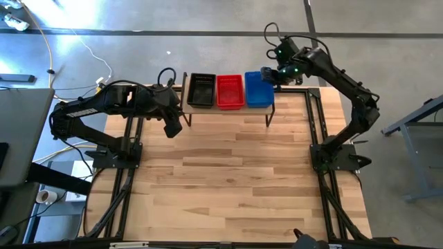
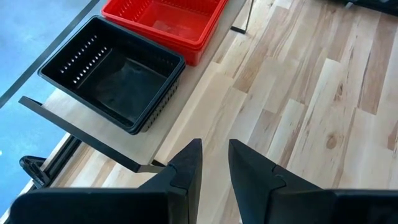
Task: Stack baskets on shelf by color
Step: Stack the blue bin on top of the blue bins on the shelf, then return to Home Position
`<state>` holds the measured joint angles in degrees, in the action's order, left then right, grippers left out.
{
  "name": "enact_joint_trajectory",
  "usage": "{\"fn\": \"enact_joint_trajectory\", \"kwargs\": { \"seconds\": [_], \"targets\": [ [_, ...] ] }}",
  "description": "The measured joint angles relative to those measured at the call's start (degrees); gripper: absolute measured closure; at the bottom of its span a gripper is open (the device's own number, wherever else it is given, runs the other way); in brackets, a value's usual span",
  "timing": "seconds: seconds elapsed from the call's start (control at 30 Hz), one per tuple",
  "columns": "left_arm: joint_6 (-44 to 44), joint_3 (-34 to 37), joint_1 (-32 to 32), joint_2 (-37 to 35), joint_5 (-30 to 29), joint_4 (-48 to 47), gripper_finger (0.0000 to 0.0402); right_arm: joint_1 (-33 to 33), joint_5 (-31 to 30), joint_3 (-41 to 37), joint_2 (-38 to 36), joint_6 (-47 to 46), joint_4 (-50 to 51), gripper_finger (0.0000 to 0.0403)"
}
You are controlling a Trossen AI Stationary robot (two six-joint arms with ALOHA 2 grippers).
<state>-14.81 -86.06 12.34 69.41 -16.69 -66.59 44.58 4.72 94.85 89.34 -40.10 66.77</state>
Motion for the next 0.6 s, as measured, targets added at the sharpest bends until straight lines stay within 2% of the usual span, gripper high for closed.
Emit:
{"fn": "enact_joint_trajectory", "kwargs": {
  "seconds": [0.23,0.47,0.6],
  "targets": [
    [0.0,0.0,0.0,0.0,0.1,0.0,0.0330,0.0,0.1,0.0,-0.7,0.0,-0.1,0.0310],
    [0.0,0.0,0.0,0.0,2.0,0.0,0.0330,-0.3,0.0,0.0,-5.0,1.6,-0.4,0.0304],
    [-0.2,0.0,-0.9,0.0,1.1,0.0,0.0330,-4.1,-2.2,0.0,-7.5,6.0,-0.5,0.0304]
  ]
}}
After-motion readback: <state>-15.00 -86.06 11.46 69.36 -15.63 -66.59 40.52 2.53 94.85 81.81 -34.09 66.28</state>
